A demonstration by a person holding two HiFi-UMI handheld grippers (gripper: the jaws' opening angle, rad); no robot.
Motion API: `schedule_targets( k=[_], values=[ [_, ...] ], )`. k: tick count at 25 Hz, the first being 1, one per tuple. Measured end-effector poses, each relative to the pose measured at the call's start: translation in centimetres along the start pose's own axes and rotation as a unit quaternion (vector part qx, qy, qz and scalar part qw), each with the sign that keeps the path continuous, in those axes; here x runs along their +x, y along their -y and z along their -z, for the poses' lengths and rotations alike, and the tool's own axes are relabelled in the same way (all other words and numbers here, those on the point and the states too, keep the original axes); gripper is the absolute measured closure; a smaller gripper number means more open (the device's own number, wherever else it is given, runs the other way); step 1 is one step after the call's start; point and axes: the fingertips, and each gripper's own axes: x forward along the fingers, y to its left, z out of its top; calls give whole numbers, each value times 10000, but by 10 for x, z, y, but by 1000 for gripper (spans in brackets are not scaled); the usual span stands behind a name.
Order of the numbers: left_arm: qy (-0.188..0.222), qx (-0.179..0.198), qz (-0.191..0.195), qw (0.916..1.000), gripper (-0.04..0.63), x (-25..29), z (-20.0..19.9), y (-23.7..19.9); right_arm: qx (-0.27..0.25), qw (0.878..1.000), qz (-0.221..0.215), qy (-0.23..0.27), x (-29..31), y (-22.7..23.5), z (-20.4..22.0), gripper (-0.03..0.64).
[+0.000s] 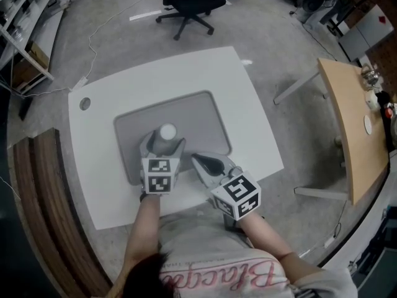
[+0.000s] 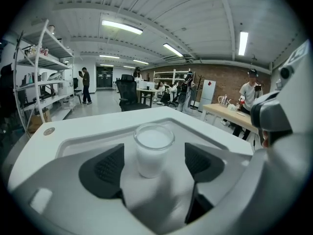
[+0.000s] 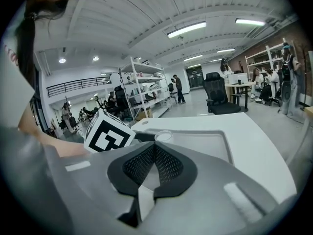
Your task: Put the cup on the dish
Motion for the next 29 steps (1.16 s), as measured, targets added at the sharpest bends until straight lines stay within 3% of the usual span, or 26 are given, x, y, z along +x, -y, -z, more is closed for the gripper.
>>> schedule_targets(
  k=[3, 5, 7, 9, 10, 22, 29],
  values=[
    [110, 32, -125, 9999, 212, -18, -5, 1, -100, 9999, -2, 83, -7, -4, -1, 615],
    [212, 106, -236, 9994, 266, -32, -8, 2, -231, 9997, 15, 120, -10, -8, -1, 617],
    [389, 166, -453, 9981, 382, -48, -12, 1, -331, 9993, 65, 175, -14, -13, -2, 617],
    [642, 112, -666, 9957, 567, -66, -16, -1, -366, 9990, 61, 266, -19, -19, -2, 617],
    [738, 87, -704, 9947, 597, -74, -16, 0, -372, 9988, 39, 304, -21, -22, -2, 617],
    [1291, 229, -546, 9899, 597, -144, -18, 42, -523, 9970, -177, 545, -52, -62, 13, 617],
    [1158, 344, -370, 9920, 597, -167, 6, 70, -127, 9904, -634, 1218, -82, -94, 9, 617]
  ],
)
